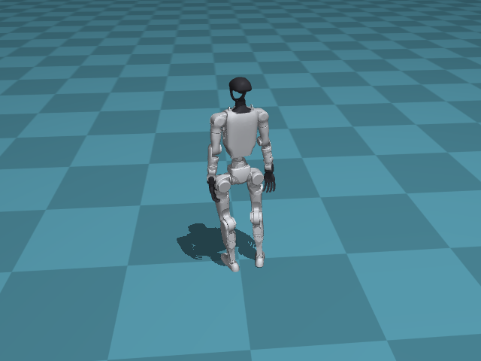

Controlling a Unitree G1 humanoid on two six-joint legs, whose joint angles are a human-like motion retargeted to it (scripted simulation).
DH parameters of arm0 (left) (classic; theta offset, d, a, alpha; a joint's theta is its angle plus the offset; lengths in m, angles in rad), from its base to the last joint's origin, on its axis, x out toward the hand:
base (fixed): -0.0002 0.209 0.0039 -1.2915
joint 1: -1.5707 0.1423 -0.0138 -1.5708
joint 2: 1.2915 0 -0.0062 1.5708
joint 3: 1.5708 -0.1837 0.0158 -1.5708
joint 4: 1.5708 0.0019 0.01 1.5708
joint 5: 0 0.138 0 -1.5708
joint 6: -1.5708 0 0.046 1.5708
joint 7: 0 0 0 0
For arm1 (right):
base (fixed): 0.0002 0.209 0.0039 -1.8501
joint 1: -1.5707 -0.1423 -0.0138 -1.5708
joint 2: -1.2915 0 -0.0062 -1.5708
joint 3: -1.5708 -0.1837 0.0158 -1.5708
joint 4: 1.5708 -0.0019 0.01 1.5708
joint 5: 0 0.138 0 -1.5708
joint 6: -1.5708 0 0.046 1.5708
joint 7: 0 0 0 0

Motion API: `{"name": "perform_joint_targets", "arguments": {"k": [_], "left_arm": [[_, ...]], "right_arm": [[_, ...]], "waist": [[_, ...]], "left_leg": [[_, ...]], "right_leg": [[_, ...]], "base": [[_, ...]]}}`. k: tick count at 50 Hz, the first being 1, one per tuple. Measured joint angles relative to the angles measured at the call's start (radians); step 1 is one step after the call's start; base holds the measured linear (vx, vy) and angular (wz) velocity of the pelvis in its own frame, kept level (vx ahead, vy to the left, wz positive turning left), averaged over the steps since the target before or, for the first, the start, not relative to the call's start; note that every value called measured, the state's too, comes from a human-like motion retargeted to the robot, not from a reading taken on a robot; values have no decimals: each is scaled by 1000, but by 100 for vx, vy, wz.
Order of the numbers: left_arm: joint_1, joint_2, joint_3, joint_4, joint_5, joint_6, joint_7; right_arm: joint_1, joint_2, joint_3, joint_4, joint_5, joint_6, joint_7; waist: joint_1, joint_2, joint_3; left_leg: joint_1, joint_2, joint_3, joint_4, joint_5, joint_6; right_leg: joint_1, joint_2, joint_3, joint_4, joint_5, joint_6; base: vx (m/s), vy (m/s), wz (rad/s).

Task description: In place motions

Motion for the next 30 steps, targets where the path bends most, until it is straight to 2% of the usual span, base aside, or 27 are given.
{"name": "perform_joint_targets", "arguments": {"k": [3, 6, 13, 18, 21, 24, 28, 30], "left_arm": [[-10, 7, 26, -32, 23, -3, 33], [-14, 15, 74, -168, -3, -27, 50], [-73, 67, 126, -723, -258, -116, 87], [-217, 181, 142, -1124, -416, -179, 155], [-326, 271, 163, -1323, -417, -234, 260], [-446, 364, 185, -1468, -347, -293, 428], [-607, 446, 207, -1578, -209, -358, 661], [-689, 451, 211, -1592, -164, -352, 710]], "right_arm": [[1, -23, 9, -32, -2, -47, -76], [-5, -33, 20, -68, -88, -51, -113], [-1, -26, 61, -70, -136, -58, -141], [11, -5, 103, -70, -182, -35, -114], [20, -2, 101, -75, -180, -25, -146], [17, -6, 96, -65, -165, -41, -151], [8, -16, 114, -56, -181, -39, -126], [7, -18, 122, -52, -190, -36, -126]], "waist": [[-45, -8, 2], [-65, -12, 9], [-48, -19, -3], [-32, -26, -15], [-34, -27, -28], [-41, -25, -42], [-41, -15, -62], [-44, -9, -73]], "left_leg": [[-3, -21, -37, 1, 7, 4], [-3, -26, -53, 2, 10, 4], [-6, -27, -57, 3, 10, 2], [-11, -28, -54, 3, 11, -1], [-16, -28, -59, 3, 12, -2], [-20, -28, -62, 4, 11, -1], [-23, -24, -49, 3, 7, 1], [-25, -23, -45, 3, 5, 2]], "right_leg": [[20, 16, -50, -30, 4, -23], [27, 16, -67, -35, 5, -26], [29, 18, -73, -36, 0, -25], [37, 24, -73, -44, -6, -21], [33, 21, -78, -42, -4, -19], [28, 21, -81, -41, -3, -18], [20, 23, -66, -39, -4, -17], [16, 26, -62, -40, -3, -19]], "base": [[-3, 1, 65], [-2, -1, 30], [0, 0, 3], [0, 0, 4], [0, 0, 0], [0, 0, 0], [1, 3, -17], [3, 6, -14]]}}
